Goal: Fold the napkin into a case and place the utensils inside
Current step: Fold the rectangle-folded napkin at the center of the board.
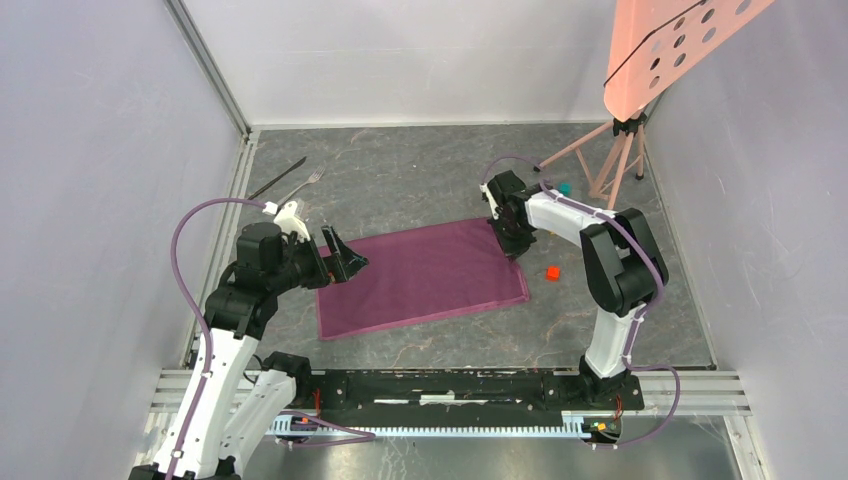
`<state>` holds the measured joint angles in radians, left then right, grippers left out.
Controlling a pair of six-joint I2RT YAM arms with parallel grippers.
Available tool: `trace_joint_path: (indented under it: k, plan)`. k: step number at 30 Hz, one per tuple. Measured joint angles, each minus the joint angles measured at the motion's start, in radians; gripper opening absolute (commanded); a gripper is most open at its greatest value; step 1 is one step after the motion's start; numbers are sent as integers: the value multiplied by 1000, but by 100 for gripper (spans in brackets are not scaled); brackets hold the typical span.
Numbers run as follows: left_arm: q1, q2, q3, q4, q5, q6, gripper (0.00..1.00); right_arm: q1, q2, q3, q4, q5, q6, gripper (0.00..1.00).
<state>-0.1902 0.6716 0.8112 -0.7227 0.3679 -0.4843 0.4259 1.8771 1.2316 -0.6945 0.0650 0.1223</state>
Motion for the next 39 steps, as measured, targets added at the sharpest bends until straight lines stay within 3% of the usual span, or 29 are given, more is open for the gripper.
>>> trace_joint_path:
  k: [13, 20, 29, 39]
  plan:
    - [0, 27, 0, 0, 0, 0, 100, 16, -53, 4, -50, 328, -87, 0]
    - [0, 28, 0, 0, 0, 0, 100, 72, -107, 4, -58, 389, -87, 0]
    - [0, 38, 0, 0, -1, 0, 100, 261, -121, 47, -89, 295, -43, 0]
    - [0, -2, -1, 0, -20, 0, 100, 440, -61, 187, 13, -10, 87, 0]
